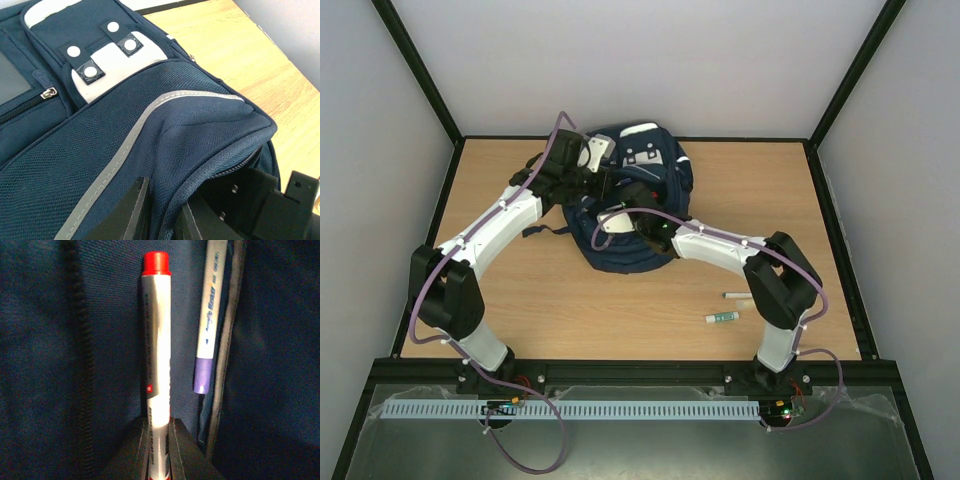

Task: Pack the student bag
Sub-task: Place the stationery in the student bag.

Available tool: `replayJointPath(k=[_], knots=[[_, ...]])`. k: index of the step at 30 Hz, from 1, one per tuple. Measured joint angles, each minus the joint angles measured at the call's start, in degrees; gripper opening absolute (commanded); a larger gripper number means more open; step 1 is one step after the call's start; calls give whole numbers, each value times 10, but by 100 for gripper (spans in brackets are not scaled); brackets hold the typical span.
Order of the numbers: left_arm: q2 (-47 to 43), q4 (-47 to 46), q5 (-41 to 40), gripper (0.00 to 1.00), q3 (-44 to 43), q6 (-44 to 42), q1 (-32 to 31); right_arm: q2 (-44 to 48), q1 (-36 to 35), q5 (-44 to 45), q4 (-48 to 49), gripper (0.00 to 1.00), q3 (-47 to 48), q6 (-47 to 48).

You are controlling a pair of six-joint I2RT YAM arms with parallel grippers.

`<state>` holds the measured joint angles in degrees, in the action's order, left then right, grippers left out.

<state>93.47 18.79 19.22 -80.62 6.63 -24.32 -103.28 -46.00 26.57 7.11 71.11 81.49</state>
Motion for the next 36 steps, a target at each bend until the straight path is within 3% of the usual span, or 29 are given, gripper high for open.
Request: replayJointPath(k=[6, 9, 10, 17, 21, 29, 35, 36], knots=[[0, 0, -4, 14, 0, 0, 3, -20, 15, 1, 73, 5, -2, 23], [0, -1, -7, 14, 0, 0, 5, -26, 15, 1, 110, 27, -3, 31], [0, -1, -9, 14, 0, 0, 5, -28, 15, 1, 122, 30, -3, 33], [0, -1, -9, 14, 0, 2, 9, -17, 15, -11, 164, 33, -32, 30], [0, -1, -8, 14, 0, 3, 11, 16, 15, -23, 130, 34, -43, -2], [0, -3, -8, 14, 0, 5, 12, 148, 16, -88, -62, 38, -43, -137], [0, -3, -11, 15, 0, 13, 8, 239, 16, -156, -174, 67, -69, -296], [0, -3, -13, 15, 0, 13, 5, 256, 16, -163, -185, 89, -79, -321]])
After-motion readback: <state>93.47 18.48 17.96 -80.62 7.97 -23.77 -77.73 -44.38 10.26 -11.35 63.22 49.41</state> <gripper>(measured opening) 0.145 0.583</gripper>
